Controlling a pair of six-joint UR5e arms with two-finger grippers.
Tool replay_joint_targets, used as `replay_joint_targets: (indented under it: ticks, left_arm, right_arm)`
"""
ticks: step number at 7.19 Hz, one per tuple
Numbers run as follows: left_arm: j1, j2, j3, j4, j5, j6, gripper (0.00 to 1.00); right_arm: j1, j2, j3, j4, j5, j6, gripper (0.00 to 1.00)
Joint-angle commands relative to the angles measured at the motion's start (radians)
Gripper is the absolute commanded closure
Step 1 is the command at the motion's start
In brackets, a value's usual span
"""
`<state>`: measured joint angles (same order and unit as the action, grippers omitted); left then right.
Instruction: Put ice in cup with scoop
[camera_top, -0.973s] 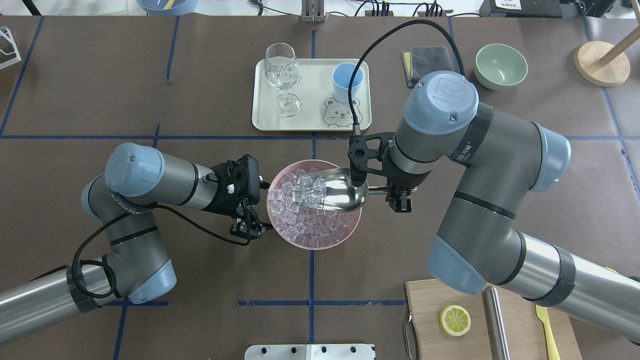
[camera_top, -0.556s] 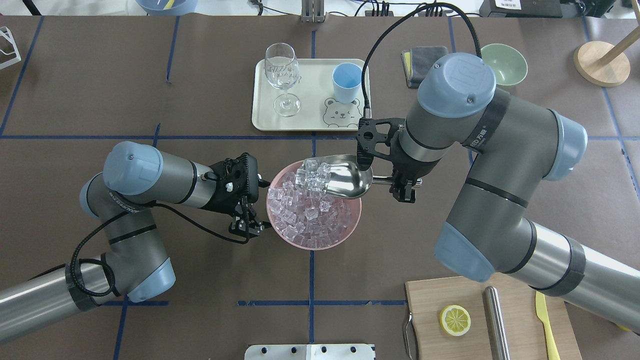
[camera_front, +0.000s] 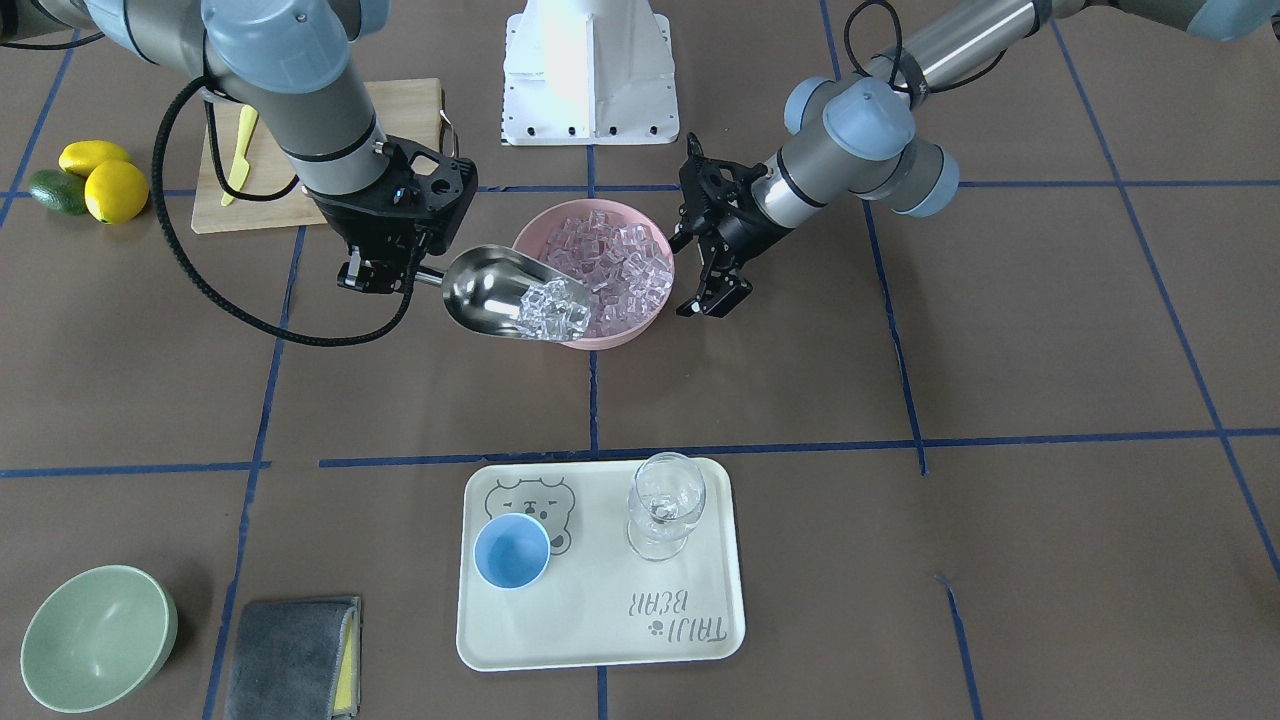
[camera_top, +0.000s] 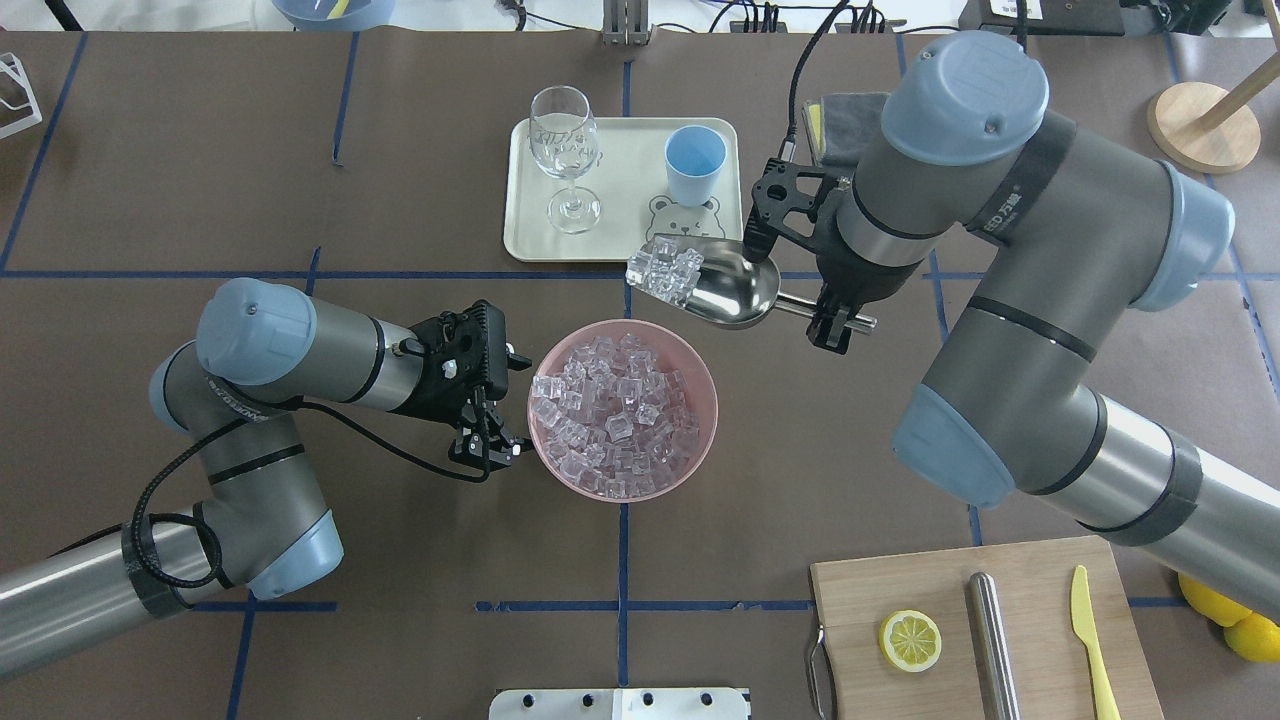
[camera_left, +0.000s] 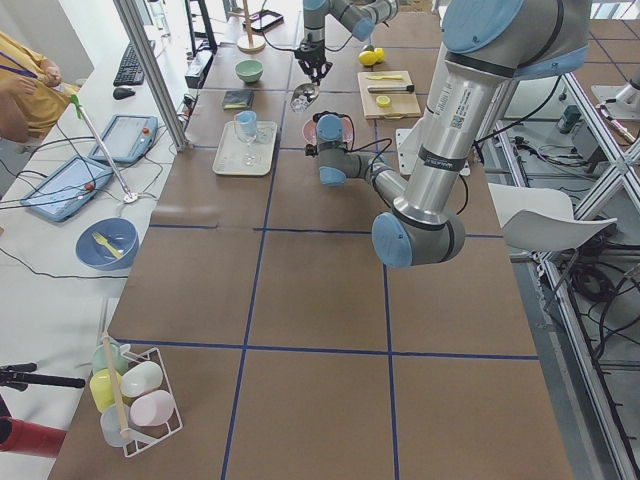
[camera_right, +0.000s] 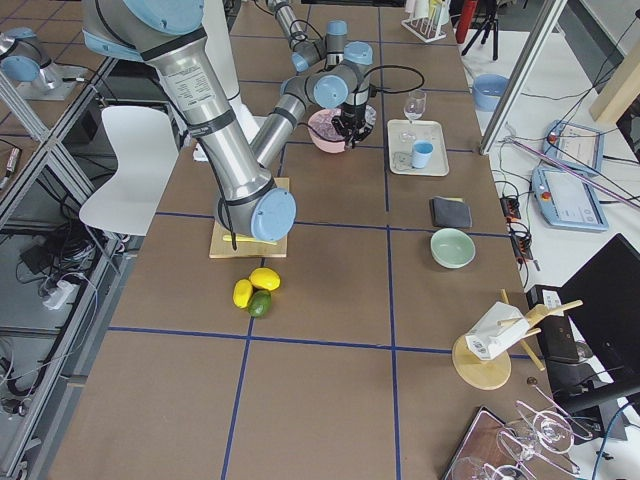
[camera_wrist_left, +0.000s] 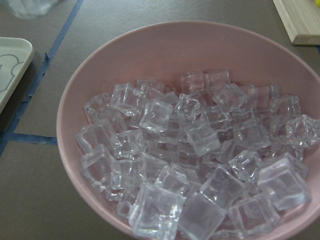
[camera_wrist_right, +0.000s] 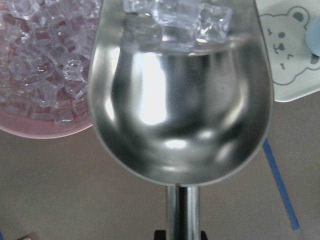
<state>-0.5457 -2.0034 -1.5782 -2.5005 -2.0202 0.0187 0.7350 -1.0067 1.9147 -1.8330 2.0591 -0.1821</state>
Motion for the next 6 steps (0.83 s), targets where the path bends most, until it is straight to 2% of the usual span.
replay_joint_targets:
  ticks: [1, 2, 3, 4, 6]
  left_arm:
    - [-0.043, 0.064, -0.063, 0.006, -0.018, 0.003, 0.00]
    - [-0.087, 0.080, -0.072, 0.011, -0.059, 0.003, 0.00]
    - [-0.132, 0.083, -0.072, 0.011, -0.098, 0.004, 0.00]
    - [-0.172, 0.110, -0.081, 0.011, -0.109, 0.004, 0.00]
    - [-0.204, 0.164, -0.115, 0.009, -0.112, 0.009, 0.00]
  right_arm:
    - [0.040, 0.005, -0.002, -0.037, 0.021, 0.141, 1.00]
    - [0.043, 0.011, -0.006, -0.042, 0.021, 0.244, 1.00]
    - [0.049, 0.016, -0.016, -0.066, 0.021, 0.268, 1.00]
    - [0.075, 0.069, -0.040, -0.162, 0.023, 0.298, 1.00]
    - [0.075, 0.101, -0.090, -0.168, 0.019, 0.379, 1.00]
